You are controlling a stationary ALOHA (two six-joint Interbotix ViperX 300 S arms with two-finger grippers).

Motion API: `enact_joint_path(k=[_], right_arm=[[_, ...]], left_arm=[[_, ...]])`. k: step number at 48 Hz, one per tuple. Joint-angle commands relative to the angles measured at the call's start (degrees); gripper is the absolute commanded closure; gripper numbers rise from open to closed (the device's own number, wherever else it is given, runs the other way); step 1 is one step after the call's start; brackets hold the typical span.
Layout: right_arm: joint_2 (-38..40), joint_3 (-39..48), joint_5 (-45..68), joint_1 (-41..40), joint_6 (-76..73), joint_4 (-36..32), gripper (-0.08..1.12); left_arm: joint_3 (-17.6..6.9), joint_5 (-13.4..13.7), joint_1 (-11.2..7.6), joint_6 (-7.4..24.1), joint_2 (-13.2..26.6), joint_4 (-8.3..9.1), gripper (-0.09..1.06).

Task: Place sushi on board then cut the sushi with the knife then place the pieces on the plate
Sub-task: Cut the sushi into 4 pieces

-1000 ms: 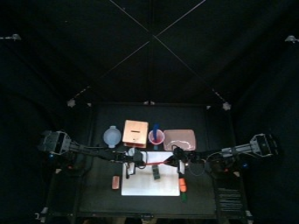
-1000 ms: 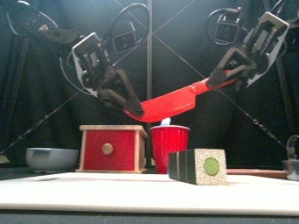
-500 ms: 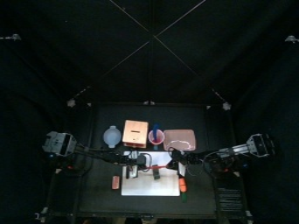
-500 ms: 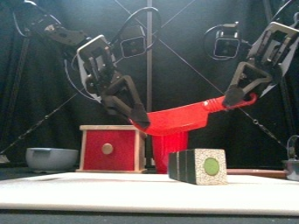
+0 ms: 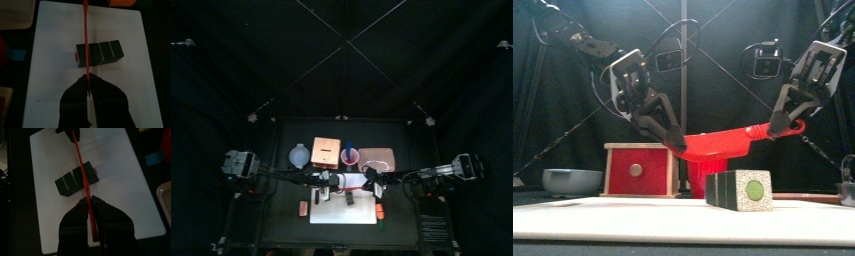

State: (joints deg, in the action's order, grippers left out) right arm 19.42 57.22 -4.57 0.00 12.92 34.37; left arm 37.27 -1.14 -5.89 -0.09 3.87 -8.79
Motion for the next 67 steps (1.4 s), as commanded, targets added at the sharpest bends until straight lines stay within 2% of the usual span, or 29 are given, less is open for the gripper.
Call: enact_joint_path(k=[1,14,21,67], right_arm=[[0.18,-1.05,-1.23,-0.62,-0.26,0.26,0.75],[-1.49,-1.14,-2.37,-1.23,-0.18,0.0,0.75],[-2.29,-1.14,-2.9,-1.85,-0.26,-0.44,0.75],[-4.48,-1.32,-5.1,-2.99,-0.26,-0.53,0.75]], left_arm=[[-1.67,-0.26,-0.79,0.0,-0.62,-0.88,0.63],[-1.67,-0.26,-2.2,0.0,-0.35,-2.81,0.63],[-1.76,-0.26,-2.37,0.0,-0.09,-3.6,0.63],[-1.93,-0.26,-3.43,0.0,1.49,-5.45,0.63]])
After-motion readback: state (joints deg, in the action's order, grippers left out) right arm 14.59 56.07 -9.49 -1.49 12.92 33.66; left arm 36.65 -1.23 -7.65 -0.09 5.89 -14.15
